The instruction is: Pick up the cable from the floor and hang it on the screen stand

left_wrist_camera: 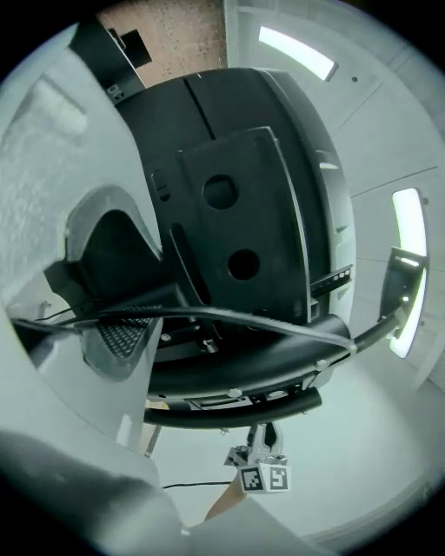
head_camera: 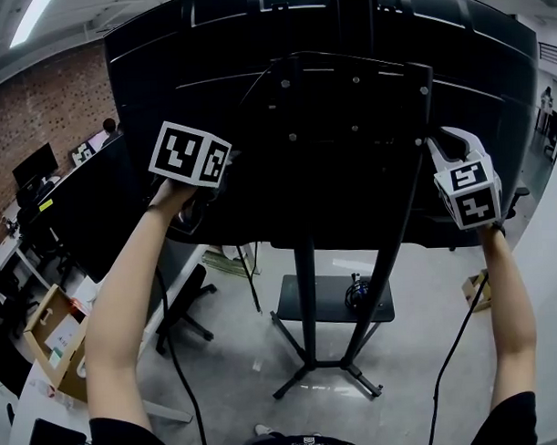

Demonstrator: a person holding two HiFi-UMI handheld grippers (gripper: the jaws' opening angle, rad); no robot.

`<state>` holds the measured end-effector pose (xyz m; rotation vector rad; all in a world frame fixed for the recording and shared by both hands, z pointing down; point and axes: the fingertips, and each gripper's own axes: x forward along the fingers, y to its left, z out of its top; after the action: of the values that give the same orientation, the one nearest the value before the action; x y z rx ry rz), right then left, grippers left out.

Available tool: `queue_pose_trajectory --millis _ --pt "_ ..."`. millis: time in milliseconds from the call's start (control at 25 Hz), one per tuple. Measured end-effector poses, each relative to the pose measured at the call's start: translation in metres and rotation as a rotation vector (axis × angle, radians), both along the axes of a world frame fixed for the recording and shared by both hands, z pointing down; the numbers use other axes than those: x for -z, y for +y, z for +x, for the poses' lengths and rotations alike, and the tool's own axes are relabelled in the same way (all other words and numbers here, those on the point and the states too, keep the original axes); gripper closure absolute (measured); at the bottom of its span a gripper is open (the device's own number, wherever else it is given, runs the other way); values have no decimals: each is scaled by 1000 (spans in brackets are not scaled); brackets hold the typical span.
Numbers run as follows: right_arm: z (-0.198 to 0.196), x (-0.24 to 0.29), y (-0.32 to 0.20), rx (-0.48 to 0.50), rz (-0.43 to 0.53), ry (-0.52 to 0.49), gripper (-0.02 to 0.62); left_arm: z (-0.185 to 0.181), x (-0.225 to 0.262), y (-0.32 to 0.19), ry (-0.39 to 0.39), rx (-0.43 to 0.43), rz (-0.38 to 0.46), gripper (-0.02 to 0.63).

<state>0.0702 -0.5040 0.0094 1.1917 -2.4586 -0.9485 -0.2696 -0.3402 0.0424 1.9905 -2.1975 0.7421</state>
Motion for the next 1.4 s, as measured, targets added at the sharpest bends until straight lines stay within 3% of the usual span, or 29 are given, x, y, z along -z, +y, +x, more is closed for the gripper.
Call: queue_pose_trajectory --millis 240,480,560,640,760,1040,1200,1320,1400 --pt "-3 -7 1 -14 -26 20 506 31 44 14 -60 -123 233 437" --pt "-4 -9 -1 -27 -28 29 514 64 72 27 -95 -260 351 439" --pt "-5 -9 -1 -31 -30 30 515 69 75 30 -131 -271 365 467" --pt "-5 -9 -1 -34 -31 31 518 71 76 32 -164 -272 379 601" --pt "-6 -9 -2 -39 -30 34 522 74 76 34 -166 -289 377 603" --pt "-6 -10 -3 -49 -34 35 525 67 93 30 -15 -293 381 601" --pt "-6 -9 -3 -50 -36 36 525 78 84 33 -107 -337 353 598" --pt "-6 -10 -4 -53 -39 34 528 86 70 33 -135 -376 321 514" --pt "-6 -11 -4 -56 -40 32 528 92 62 34 -139 -407 309 511"
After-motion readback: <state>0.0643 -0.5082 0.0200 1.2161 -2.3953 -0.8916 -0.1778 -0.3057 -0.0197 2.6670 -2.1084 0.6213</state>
